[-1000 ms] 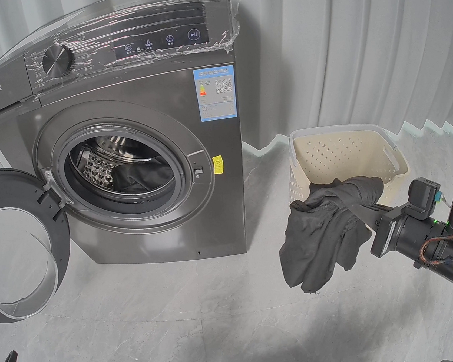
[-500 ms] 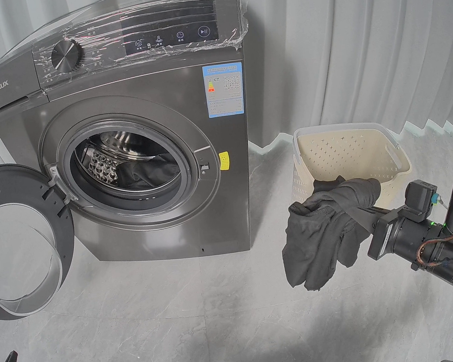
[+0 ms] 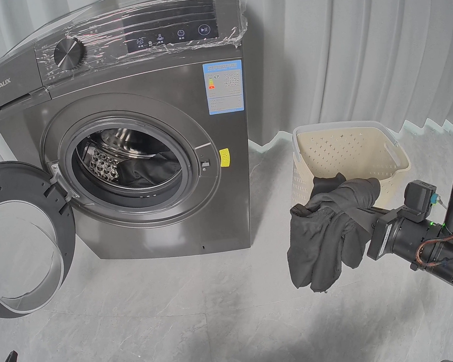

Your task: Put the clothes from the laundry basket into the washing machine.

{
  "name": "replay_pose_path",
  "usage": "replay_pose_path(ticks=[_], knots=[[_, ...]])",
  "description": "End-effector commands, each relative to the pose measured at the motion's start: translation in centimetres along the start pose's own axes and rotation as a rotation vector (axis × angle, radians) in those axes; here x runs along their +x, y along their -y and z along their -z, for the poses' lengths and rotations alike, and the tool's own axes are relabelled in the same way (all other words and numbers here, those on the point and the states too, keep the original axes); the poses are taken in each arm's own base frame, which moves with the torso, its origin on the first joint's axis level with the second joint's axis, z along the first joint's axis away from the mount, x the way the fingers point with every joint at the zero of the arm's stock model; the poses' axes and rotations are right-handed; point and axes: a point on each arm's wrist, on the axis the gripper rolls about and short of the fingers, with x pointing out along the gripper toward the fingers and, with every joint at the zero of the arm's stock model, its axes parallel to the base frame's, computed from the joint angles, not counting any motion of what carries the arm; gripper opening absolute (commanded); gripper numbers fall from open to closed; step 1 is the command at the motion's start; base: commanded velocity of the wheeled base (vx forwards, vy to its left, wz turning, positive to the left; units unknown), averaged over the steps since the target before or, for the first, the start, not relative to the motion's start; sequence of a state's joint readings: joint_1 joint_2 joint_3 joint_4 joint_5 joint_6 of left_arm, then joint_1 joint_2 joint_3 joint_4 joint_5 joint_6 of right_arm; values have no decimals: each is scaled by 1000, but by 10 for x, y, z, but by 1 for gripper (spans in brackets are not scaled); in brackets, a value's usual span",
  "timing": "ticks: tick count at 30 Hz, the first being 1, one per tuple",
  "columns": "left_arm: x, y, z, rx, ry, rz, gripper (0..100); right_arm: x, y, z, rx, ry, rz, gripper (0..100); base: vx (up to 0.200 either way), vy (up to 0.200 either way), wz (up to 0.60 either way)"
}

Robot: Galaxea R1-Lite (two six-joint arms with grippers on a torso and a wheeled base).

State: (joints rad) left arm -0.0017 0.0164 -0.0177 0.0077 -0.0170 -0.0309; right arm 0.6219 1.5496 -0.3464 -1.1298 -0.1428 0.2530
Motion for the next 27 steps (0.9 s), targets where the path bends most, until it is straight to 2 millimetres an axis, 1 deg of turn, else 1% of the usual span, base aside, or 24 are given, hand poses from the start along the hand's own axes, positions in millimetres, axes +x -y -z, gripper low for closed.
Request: replay_pose_path(ticks=[1, 20, 27], knots=[[0, 0, 4, -1, 2, 0, 100, 1, 0, 0, 0, 0, -1, 0, 0, 200, 0], [0, 0, 4, -1, 2, 0, 100, 0, 0, 1, 0, -2, -1, 0, 0, 200, 0], [0, 0, 4, -1, 2, 0, 100, 0, 0, 2, 1, -7, -1, 0, 0, 0, 0]])
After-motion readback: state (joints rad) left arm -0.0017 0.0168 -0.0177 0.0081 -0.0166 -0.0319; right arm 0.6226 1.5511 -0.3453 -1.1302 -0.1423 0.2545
